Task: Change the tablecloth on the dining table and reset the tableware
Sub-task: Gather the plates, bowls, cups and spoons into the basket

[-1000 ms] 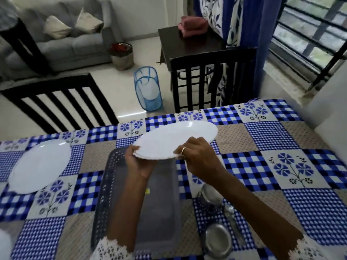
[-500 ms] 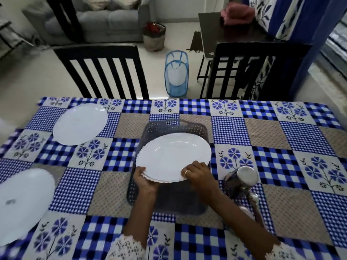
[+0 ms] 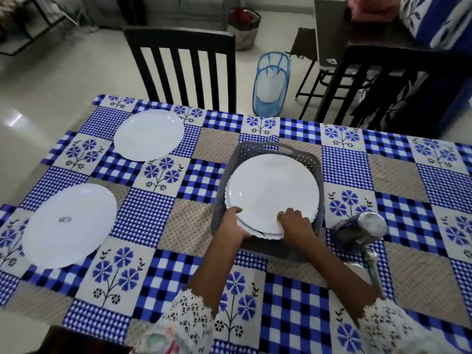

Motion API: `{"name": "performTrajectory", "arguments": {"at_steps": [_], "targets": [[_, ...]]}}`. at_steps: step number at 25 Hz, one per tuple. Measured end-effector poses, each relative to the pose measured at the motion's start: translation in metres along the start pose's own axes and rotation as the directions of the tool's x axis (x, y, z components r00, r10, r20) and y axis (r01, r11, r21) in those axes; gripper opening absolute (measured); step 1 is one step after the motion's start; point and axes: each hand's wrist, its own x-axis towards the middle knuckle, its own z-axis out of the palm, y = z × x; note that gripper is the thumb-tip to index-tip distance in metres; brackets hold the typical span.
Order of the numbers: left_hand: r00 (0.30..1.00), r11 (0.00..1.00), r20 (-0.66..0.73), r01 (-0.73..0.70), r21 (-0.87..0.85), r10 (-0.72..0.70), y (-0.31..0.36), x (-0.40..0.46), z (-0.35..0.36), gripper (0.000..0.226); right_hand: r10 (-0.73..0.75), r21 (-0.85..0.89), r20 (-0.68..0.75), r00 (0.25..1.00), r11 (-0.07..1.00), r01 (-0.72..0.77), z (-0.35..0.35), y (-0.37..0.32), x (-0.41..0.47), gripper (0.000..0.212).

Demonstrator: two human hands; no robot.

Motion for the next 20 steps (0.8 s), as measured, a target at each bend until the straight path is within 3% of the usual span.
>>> {"name": "performTrajectory", "arguments": {"at_steps": [3, 6, 8, 10, 14, 15, 17, 18, 20], "targets": [[0.998, 0.998, 0.036, -0.059, 0.007, 0.059, 0.021, -0.013, -0.013, 0.04, -0.047, 0.182, 0.066, 0.997, 0.983, 0.035, -0.029, -0.039, 0.004, 0.044], [0.985, 0.98, 0.034, -0.167, -0.106, 0.171, 0.058, -0.015, -0.048, 0.024, -0.098, 0.366, -0.18, 0.979, 0.917, 0.159, -0.06, -0.12, 0.02, 0.026], [0.953, 0.943, -0.048, -0.304, -0.138, 0.3, 0.085, -0.01, -0.088, 0.017, -0.13, 0.419, -0.234, 0.963, 0.881, 0.22, -0.072, -0.181, 0.036, 0.021], [0.914, 0.912, -0.177, -0.388, -0.129, 0.364, 0.111, -0.005, -0.134, 0.019, -0.228, 0.488, -0.172, 0.958, 0.825, 0.284, -0.07, -0.238, 0.054, 0.023], [0.795, 0.902, -0.504, -0.427, -0.069, 0.338, 0.155, 0.015, -0.257, 0.026, -0.359, 0.675, 0.052, 0.932, 0.701, 0.232, -0.042, -0.347, 0.091, 0.017], [0.754, 0.901, -0.582, -0.426, -0.082, 0.304, 0.163, 0.023, -0.291, 0.023, -0.362, 0.717, 0.097, 0.927, 0.672, 0.187, -0.036, -0.372, 0.099, 0.023], [0.703, 0.903, -0.673, -0.412, -0.124, 0.229, 0.173, 0.03, -0.346, 0.037, -0.356, 0.784, 0.129, 0.926, 0.609, 0.125, -0.03, -0.414, 0.114, 0.037], [0.694, 0.907, -0.695, -0.394, -0.149, 0.187, 0.174, 0.032, -0.366, 0.043, -0.336, 0.778, 0.109, 0.935, 0.614, 0.13, -0.027, -0.429, 0.121, 0.043], [0.728, 0.877, -0.667, -0.414, -0.245, 0.157, 0.177, 0.039, -0.396, 0.038, -0.274, 0.654, 0.053, 0.96, 0.736, 0.175, -0.02, -0.454, 0.137, 0.053]]}}
